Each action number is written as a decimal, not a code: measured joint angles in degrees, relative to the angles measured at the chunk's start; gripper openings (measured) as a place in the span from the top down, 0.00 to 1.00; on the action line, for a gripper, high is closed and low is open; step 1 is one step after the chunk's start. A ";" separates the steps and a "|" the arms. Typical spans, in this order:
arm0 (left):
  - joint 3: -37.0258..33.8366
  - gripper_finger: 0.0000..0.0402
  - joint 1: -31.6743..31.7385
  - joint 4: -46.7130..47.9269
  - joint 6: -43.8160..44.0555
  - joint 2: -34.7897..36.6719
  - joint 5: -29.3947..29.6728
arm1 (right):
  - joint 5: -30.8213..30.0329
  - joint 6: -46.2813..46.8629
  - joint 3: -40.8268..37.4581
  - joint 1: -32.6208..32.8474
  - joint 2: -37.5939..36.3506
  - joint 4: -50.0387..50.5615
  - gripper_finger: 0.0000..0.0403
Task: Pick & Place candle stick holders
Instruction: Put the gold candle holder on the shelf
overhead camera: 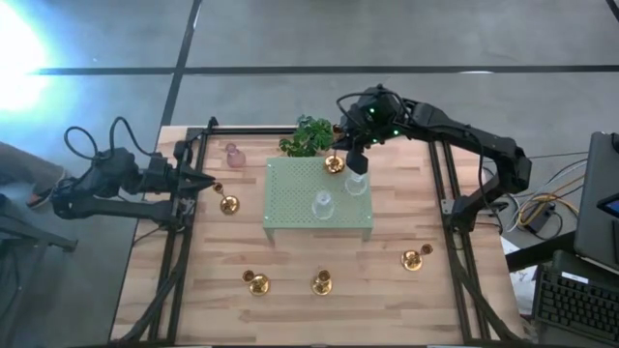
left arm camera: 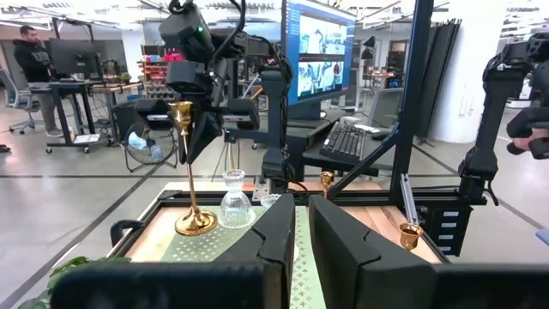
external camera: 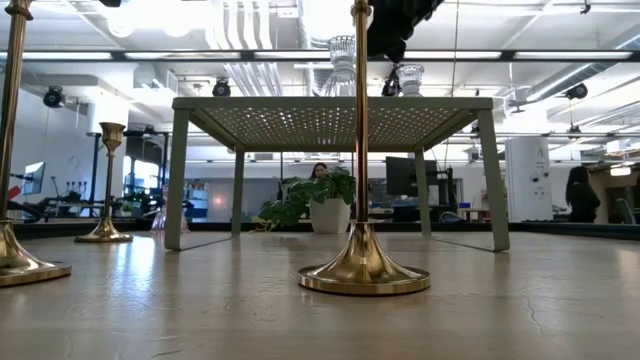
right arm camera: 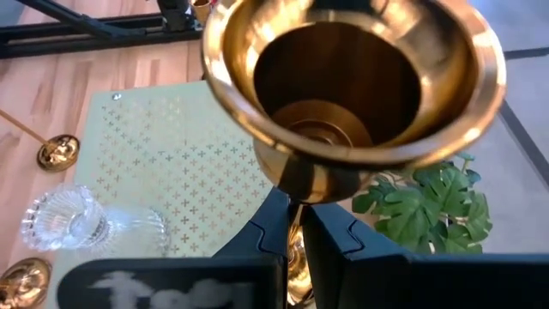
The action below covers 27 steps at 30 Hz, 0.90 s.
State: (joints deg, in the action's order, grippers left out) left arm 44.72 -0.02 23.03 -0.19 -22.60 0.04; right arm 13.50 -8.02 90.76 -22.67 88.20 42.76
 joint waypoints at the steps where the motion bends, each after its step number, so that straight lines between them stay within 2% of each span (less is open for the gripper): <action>1: 0.01 0.89 0.00 0.00 0.00 0.01 0.01 | -0.05 -0.09 -0.26 0.03 0.00 -0.45 0.97; 13: 0.00 0.89 -0.02 0.00 0.00 -0.01 0.01 | -0.12 1.38 -7.77 0.03 -1.07 -6.96 0.97; 27: 0.01 0.89 -0.02 0.00 0.00 0.01 -0.01 | -0.39 1.61 -8.26 0.19 -1.62 -6.71 0.97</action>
State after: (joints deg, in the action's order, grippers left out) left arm 44.73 -0.03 23.03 -0.18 -22.59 0.03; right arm 13.10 -6.41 82.50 -22.48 86.59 36.05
